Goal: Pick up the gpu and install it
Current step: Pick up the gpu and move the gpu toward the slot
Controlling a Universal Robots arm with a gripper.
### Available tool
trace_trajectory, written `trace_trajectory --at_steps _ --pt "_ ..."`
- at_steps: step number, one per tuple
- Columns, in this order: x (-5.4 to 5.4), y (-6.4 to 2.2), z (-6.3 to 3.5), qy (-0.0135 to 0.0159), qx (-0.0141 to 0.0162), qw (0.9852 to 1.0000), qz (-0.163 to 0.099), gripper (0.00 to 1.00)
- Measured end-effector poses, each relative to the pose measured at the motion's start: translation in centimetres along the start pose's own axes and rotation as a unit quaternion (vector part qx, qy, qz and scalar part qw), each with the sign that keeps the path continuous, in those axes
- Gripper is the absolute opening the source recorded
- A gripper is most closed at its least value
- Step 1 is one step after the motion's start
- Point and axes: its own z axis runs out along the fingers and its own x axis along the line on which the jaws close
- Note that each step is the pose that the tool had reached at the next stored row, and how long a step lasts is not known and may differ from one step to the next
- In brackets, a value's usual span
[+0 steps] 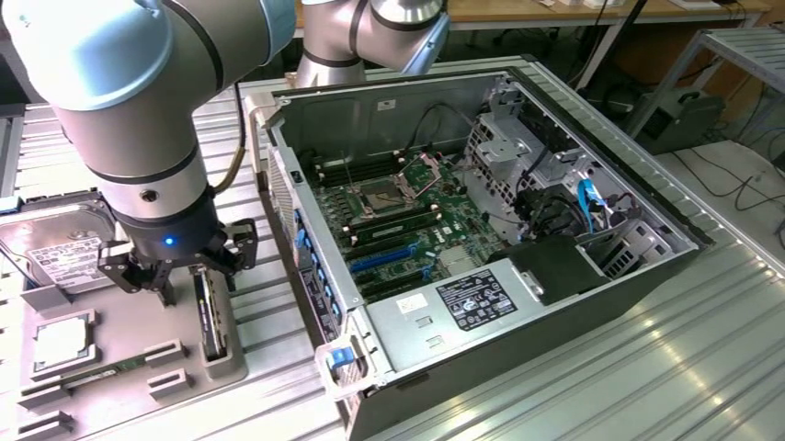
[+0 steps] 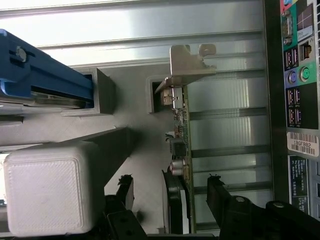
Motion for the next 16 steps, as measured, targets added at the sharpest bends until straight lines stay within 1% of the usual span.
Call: trace_trajectory --at_steps 2,3,4,6,8,9,16 --pt "0.00 0.00 0.00 0.0000 0.0000 1.0000 0.000 0.70" --pt "-0.01 0.00 0.01 0.0000 -0.0001 1.0000 0.000 0.62" --pt "-0.02 0.00 0.01 0.0000 0.0000 1.0000 0.000 0.62" --pt "-0.03 0.00 0.00 0.0000 0.0000 1.0000 0.000 0.49" --pt "-0.04 0.00 0.00 0.0000 0.0000 1.0000 0.000 0.49" --pt "-0.04 -0.03 0.00 0.0001 0.0000 1.0000 0.000 0.43" --pt "-0.06 -0.31 -0.01 0.0002 0.0000 1.0000 -0.006 0.43"
